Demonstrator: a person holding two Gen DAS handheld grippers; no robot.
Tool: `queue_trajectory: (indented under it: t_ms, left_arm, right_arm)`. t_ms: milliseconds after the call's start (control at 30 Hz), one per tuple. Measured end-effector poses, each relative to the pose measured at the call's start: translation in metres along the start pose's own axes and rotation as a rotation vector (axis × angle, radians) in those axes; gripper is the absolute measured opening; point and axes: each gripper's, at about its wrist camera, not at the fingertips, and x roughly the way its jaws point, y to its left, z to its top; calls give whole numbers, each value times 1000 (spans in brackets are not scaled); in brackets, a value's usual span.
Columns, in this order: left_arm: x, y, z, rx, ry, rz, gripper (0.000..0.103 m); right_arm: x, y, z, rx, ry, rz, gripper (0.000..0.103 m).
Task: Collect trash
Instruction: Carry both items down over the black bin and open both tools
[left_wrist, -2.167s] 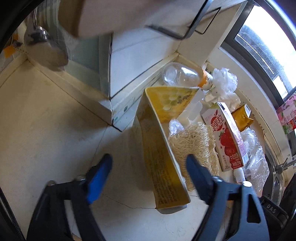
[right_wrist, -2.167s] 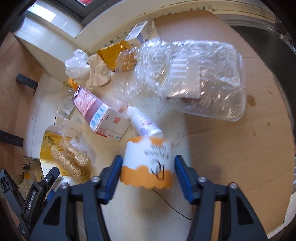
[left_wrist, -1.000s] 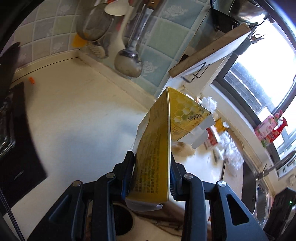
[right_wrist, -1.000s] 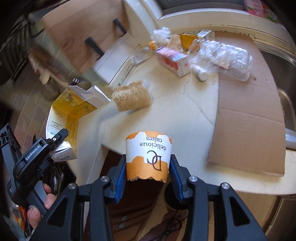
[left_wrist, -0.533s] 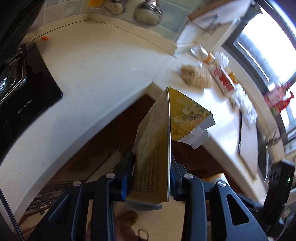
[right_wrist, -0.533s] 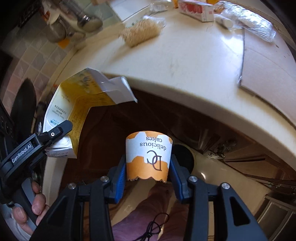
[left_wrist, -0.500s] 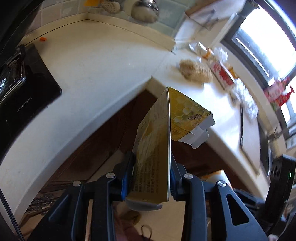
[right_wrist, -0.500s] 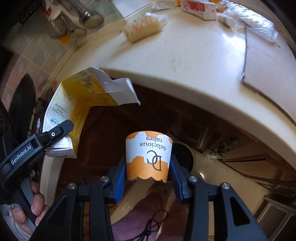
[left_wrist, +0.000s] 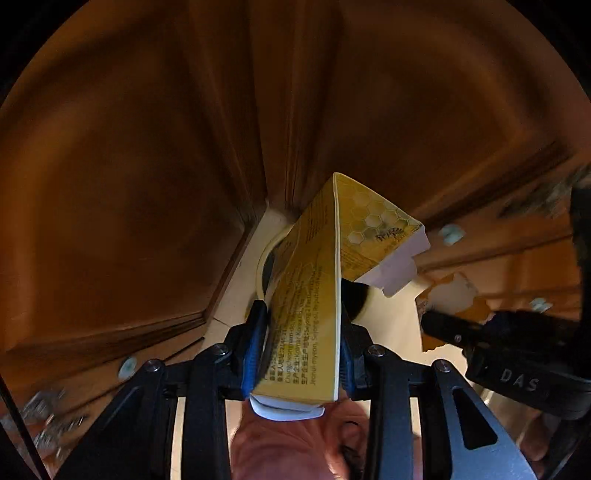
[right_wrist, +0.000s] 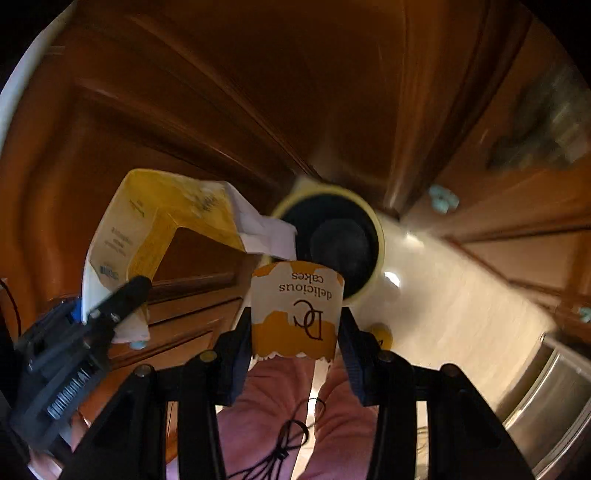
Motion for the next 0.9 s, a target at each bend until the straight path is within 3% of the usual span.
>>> queue_trajectory:
  t_ms: [167,333,400,533,567,900]
  left_arm:
    - [70,0,1,55,68,23,36]
    - [94,8,6,49,76,96,68]
    - [93,18,5,21,74,90,78]
    - [83,32,-3,0,72,96,78]
    - [85,28,8,-3,73,98,78]
    - [2,10,29,6,-11,82,78]
  right_arm:
    - [56,-9,16,43,29,-11,49]
    - [80,-10,27,83,41,-14,53]
    - [82,-9,33,106,36,-18,62]
    - [68,-6,34,96,25,-26,63]
    - [64,-5,33,90,25,-27,63]
    - [-16,16,14,32,-40,-33,63]
